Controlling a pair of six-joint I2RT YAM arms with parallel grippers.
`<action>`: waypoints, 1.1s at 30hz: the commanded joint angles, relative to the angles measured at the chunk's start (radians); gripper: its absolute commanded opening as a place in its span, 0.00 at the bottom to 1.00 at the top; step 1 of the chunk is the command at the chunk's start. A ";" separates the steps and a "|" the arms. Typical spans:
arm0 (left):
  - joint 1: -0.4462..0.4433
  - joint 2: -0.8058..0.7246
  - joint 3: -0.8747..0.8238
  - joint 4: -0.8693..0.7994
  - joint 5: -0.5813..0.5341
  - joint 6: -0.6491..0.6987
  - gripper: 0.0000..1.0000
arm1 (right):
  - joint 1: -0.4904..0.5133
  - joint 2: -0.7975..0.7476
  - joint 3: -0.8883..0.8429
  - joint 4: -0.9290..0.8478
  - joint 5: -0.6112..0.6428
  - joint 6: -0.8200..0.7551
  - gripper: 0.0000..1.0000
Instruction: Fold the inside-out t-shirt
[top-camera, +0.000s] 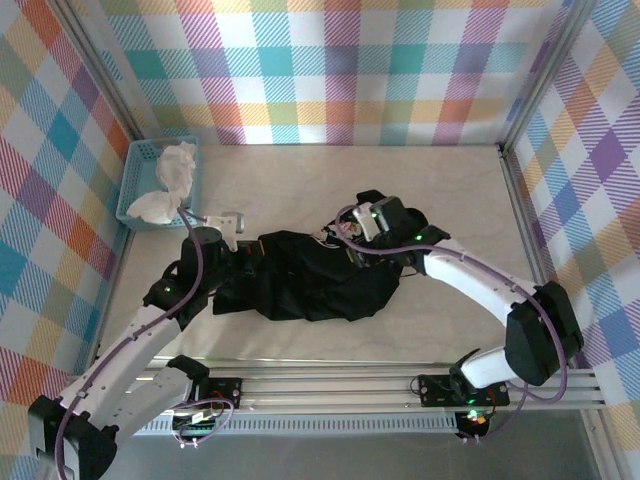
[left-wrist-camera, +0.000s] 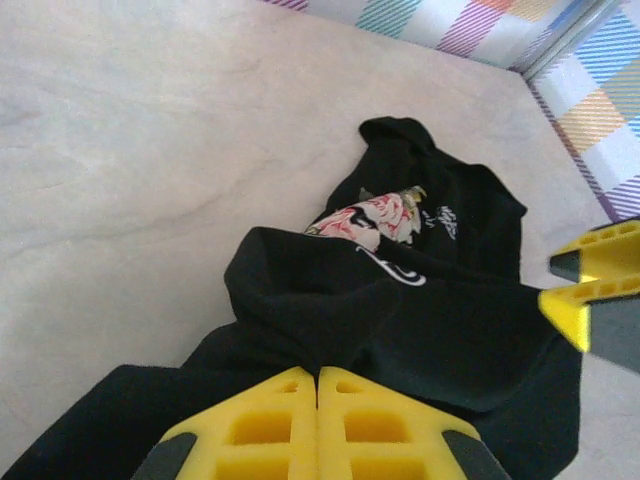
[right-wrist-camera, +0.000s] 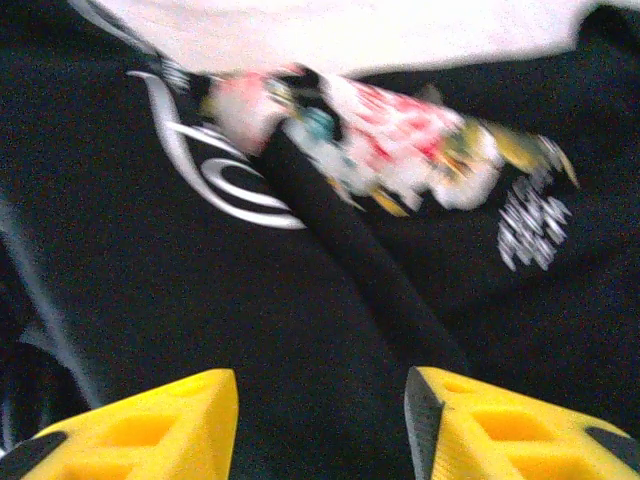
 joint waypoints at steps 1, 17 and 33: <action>0.014 -0.043 0.028 0.024 0.037 0.024 0.00 | 0.084 0.043 0.025 0.150 -0.044 -0.174 0.62; 0.017 -0.095 0.074 -0.132 -0.220 0.022 0.00 | 0.120 0.230 0.081 0.191 -0.094 -0.215 0.25; 0.025 0.091 0.094 -0.073 -0.396 0.005 0.39 | 0.026 0.206 0.324 0.268 -0.756 0.322 0.01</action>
